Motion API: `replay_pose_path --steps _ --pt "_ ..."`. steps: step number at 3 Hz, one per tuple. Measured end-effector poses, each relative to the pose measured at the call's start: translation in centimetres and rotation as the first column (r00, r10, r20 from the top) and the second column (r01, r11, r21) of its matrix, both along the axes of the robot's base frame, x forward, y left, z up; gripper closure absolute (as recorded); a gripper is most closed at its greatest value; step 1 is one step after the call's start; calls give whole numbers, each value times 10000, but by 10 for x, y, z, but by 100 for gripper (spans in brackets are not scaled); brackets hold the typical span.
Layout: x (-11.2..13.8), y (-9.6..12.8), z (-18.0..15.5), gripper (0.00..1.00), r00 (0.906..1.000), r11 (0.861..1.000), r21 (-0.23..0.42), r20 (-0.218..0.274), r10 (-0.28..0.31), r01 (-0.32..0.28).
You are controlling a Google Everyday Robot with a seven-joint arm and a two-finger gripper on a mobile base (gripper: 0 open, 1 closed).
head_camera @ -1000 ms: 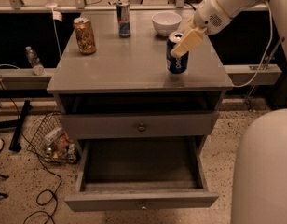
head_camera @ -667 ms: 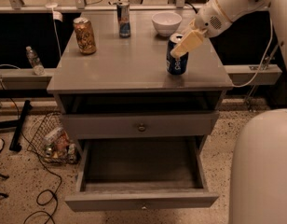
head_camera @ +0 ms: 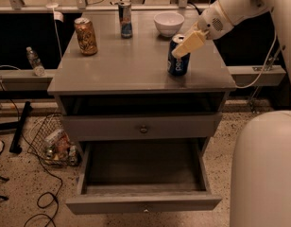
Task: Pick pepsi can from middle drawer and place on counter
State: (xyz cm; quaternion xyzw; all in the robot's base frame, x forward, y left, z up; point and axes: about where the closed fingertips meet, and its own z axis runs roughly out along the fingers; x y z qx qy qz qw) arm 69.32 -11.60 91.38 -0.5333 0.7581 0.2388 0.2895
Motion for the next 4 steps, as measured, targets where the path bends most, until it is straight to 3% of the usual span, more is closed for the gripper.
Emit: replay_pose_path --steps 3,4 --pt "9 9 -6 12 10000 9999 110 48 -32 32" --pt "11 12 -8 0 10000 9999 137 52 -33 32"
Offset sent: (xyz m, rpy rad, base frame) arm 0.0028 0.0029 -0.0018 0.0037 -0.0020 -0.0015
